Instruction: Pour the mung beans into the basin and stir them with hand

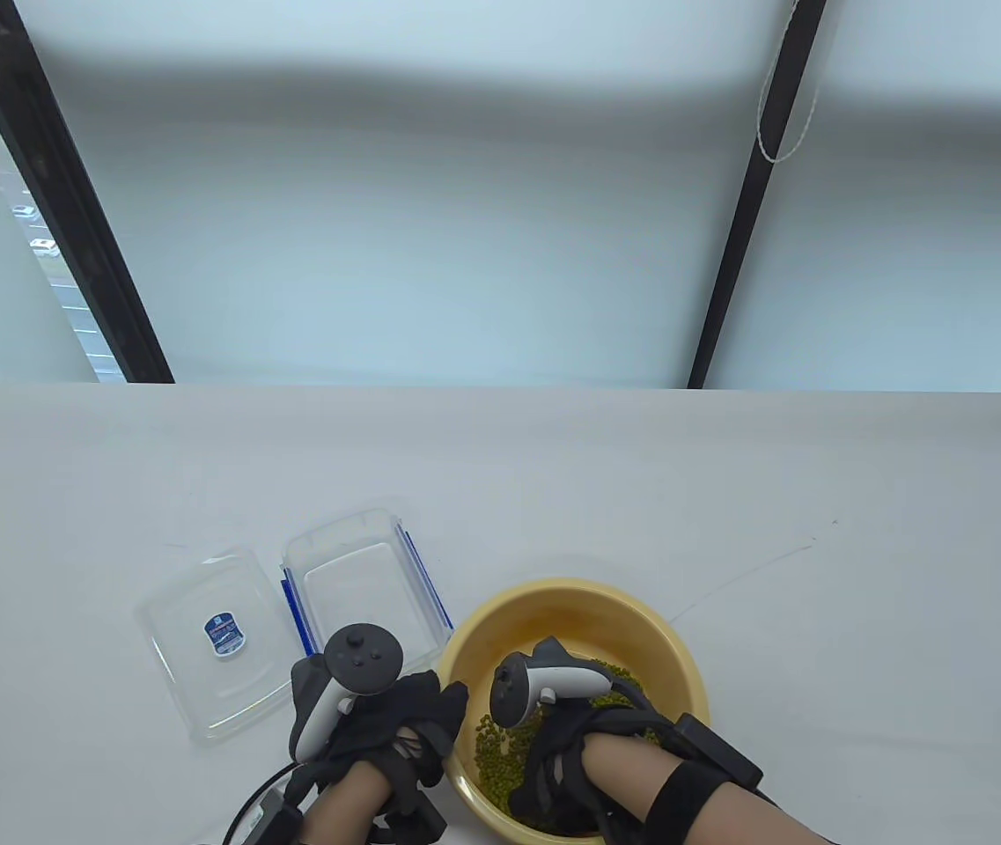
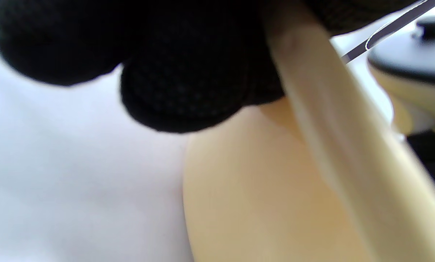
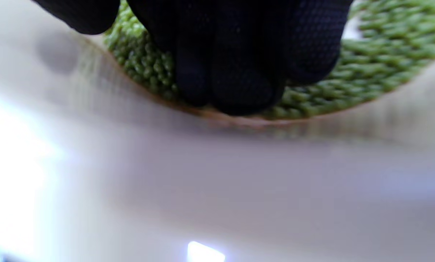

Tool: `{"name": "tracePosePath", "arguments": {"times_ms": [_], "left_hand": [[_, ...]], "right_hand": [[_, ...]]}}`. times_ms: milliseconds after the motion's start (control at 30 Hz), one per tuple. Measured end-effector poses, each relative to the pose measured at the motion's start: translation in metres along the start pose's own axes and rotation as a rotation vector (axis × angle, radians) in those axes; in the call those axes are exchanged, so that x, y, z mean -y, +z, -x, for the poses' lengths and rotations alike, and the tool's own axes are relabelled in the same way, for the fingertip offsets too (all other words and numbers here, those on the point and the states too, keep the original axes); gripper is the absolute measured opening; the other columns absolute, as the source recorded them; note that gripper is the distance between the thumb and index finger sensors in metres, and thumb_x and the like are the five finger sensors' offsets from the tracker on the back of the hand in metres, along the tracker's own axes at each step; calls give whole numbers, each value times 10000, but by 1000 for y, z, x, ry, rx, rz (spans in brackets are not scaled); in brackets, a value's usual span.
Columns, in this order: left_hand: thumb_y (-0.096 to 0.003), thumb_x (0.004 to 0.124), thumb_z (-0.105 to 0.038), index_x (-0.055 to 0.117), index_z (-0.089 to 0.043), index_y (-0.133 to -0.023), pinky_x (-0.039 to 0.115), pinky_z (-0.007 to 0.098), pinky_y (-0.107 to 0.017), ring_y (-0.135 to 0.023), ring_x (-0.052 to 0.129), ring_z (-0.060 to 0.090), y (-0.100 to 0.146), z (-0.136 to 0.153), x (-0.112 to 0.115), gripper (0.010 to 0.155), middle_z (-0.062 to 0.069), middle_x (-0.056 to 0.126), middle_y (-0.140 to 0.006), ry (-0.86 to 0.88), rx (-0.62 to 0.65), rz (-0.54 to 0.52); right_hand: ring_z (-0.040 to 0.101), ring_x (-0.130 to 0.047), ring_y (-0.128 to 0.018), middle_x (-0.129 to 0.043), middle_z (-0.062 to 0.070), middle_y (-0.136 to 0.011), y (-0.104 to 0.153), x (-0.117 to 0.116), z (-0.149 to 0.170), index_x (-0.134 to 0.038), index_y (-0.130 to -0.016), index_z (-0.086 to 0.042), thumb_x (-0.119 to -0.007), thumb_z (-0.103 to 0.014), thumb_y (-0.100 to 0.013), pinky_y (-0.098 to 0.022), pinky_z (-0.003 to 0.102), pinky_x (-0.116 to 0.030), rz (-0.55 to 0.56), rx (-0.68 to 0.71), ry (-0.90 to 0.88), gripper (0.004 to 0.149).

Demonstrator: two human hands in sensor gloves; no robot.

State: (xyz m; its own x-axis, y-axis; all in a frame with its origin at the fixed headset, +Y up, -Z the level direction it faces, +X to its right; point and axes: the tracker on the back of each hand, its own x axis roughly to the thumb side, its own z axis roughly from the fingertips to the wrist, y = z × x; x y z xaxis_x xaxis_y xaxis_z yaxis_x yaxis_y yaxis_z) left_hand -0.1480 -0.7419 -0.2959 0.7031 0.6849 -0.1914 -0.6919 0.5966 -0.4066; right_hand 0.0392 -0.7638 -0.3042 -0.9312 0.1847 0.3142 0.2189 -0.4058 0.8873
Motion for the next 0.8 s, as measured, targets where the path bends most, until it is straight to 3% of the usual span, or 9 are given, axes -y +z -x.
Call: {"name": "tracePosePath", "arguments": {"times_ms": [333, 500, 600, 700, 800], "left_hand": [[-544, 661, -548, 758, -92, -756, 952, 324, -198, -225, 1087, 90, -1, -1, 0, 512, -64, 997, -454, -37, 6, 0], [-544, 662, -549, 760, -95, -756, 952, 324, -197, -225, 1087, 90, 0, -2, 0, 511, -65, 998, -453, -38, 0, -1], [-544, 662, -549, 760, -94, -756, 952, 325, -197, -225, 1087, 91, 0, -1, 0, 512, -65, 998, -453, -34, 2, 0], [-543, 663, -549, 760, -94, -755, 952, 325, -197, -225, 1088, 91, 0, -1, 0, 512, -65, 998, -453, -31, 1, 1], [-543, 663, -548, 760, -93, -755, 953, 324, -196, -223, 1088, 91, 1, -2, 1, 511, -64, 998, -451, -35, 1, -6]], "right_hand": [[250, -976, -541, -897, 11, -758, -22, 49, -1, -683, -905, -122, -665, -523, -481, -443, 371, -812, 271, -6, -273, 584], [246, -970, -553, -887, -9, -768, -19, 69, 18, -675, -915, -142, -659, -551, -475, -449, 365, -809, 445, -149, -254, 601], [246, -967, -564, -878, -3, -789, -10, 75, 37, -685, -912, -155, -660, -557, -472, -452, 366, -809, 535, -303, -164, 597], [243, -979, -546, -896, 1, -773, -3, 74, 55, -712, -894, -147, -657, -558, -472, -439, 365, -819, 532, -395, -92, 592], [224, -1001, -514, -913, 8, -749, 5, 66, 69, -718, -890, -134, -656, -560, -472, -414, 338, -843, 451, -459, -1, 600]]}}
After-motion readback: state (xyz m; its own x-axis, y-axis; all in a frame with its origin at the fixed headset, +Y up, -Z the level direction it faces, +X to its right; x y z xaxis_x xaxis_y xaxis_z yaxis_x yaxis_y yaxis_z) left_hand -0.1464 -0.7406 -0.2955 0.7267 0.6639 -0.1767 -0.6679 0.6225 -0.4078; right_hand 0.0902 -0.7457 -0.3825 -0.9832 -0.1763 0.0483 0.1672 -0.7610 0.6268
